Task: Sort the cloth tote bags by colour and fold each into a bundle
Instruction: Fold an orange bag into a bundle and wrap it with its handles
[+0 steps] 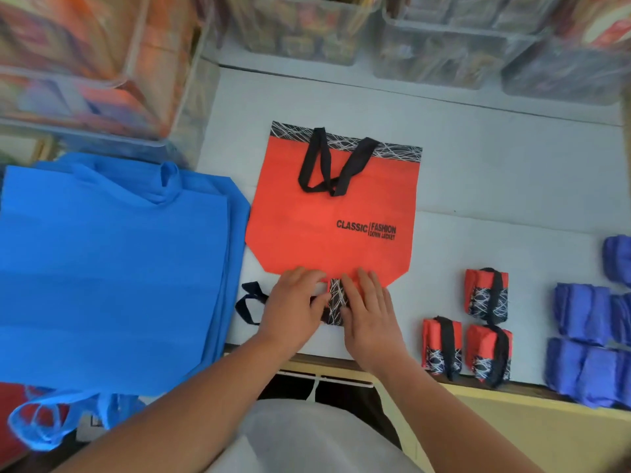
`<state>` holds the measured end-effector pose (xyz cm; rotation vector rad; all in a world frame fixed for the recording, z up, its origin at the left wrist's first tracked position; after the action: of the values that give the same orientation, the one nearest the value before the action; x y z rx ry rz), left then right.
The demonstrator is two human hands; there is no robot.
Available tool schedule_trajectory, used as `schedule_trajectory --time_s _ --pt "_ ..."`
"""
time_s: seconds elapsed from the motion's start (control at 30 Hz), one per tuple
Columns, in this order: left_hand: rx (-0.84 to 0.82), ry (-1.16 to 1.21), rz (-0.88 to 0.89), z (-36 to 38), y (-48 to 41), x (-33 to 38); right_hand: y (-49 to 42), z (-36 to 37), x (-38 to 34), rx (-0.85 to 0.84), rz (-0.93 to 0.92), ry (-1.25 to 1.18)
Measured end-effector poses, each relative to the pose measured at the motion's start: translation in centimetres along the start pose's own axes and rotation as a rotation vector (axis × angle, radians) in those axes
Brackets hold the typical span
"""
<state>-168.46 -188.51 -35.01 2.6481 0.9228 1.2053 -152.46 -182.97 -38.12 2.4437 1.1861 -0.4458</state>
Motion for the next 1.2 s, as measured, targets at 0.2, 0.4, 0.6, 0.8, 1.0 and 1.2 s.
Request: schedule_trajectory --time_s 0.2,0.4,0.6,0.8,1.0,1.2 --pt "-0.207 -0.37 0.254 -0.2 2.9 -4.0 -0.4 0.4 -2.4 -0.031 0.004 0.161" --pt "-0.163 -0.455 0.321 -0.1 1.1 -3.2 -1.3 1.5 -1.7 0.015 0.108 -0.169" --pt "-0.347 -0.39 0.35 -3.2 2.0 -2.6 -1.5 1.1 -2.3 -0.18 0.161 -0.115" --pt "-0.22 -0.377 0.412 -7.2 1.0 -2.8 -1.7 1.2 -2.3 -0.253 0.182 -0.072" --pt "-0.224 -0.605 0.47 -4.6 2.4 -3.7 -1.8 1.2 -2.4 -0.271 0.169 -0.029" --pt "-0.298 -0.377 0.422 -0.1 1.9 -2.2 -1.9 1.0 -2.4 -0.291 0.177 -0.124"
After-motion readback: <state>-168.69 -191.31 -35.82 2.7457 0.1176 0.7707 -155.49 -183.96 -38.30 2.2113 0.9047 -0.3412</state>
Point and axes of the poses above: each hand's wrist, its own y-axis away from the middle knuckle, its own z-axis out of the palm, x = y × z, the point moved 5 cm from there along -y, towards the middle knuckle, and after that the axes turned 12 degrees about -z, right-handed, at the moved point
